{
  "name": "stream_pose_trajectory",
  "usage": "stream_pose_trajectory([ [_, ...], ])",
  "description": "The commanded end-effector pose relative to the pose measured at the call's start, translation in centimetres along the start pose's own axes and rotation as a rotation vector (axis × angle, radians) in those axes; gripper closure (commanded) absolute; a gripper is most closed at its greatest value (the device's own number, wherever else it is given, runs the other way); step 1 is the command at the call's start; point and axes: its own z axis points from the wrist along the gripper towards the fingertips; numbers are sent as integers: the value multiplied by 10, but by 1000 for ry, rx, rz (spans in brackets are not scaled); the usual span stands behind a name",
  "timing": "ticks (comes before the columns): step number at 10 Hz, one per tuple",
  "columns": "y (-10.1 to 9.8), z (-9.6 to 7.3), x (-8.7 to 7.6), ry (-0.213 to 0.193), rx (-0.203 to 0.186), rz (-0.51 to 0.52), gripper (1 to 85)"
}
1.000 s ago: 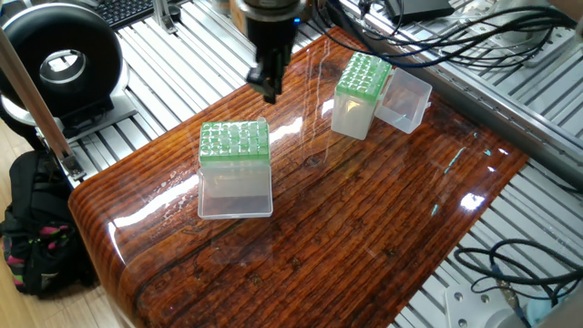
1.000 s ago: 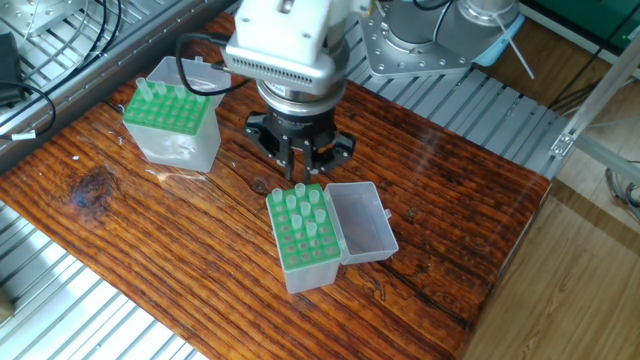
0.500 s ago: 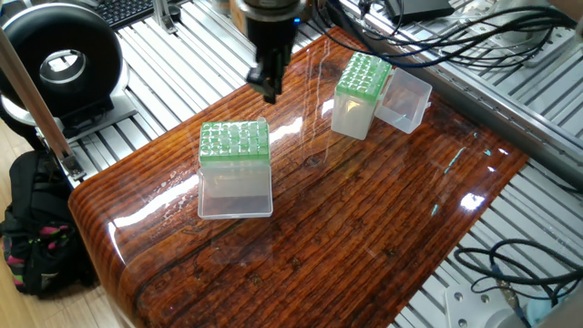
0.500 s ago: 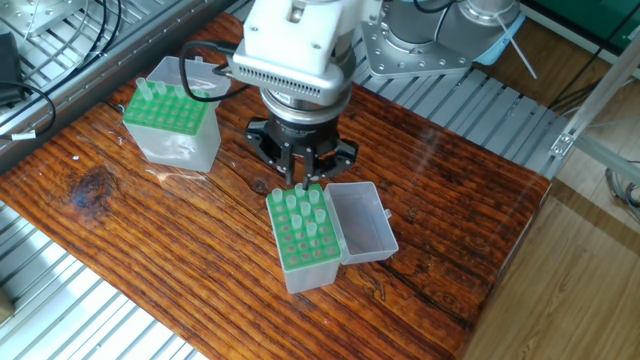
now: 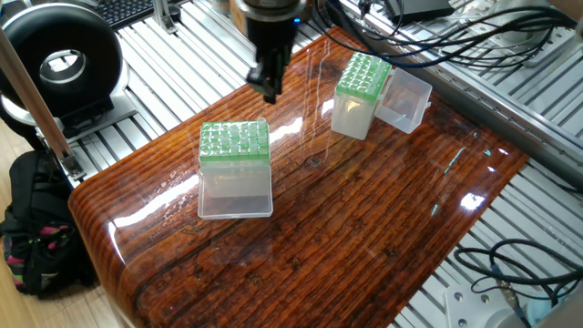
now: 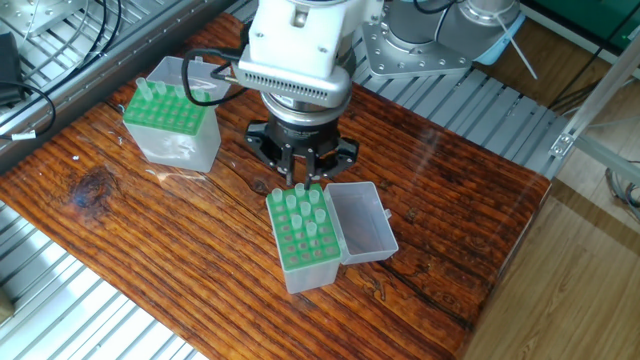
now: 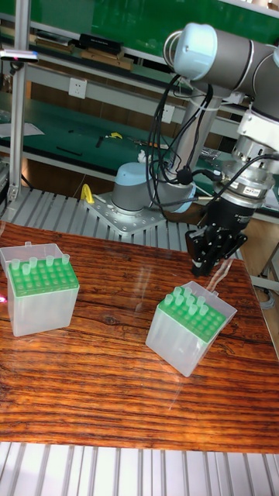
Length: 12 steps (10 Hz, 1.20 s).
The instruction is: Transfer all large pipette tips from one holder to another
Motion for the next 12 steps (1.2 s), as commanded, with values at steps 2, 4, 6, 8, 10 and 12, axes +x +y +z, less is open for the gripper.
stream_pose_trajectory([
  [2,17,-11,-16,14,-28,72,590],
  [4,22,-7,-29,-14,-53,115,583],
  [6,14,-9,-34,10,-14,158,583],
  [8,26,5,-47,-3,-37,163,580],
  [10,20,7,-36,43,9,113,570],
  [12,24,5,-36,49,-4,123,570],
])
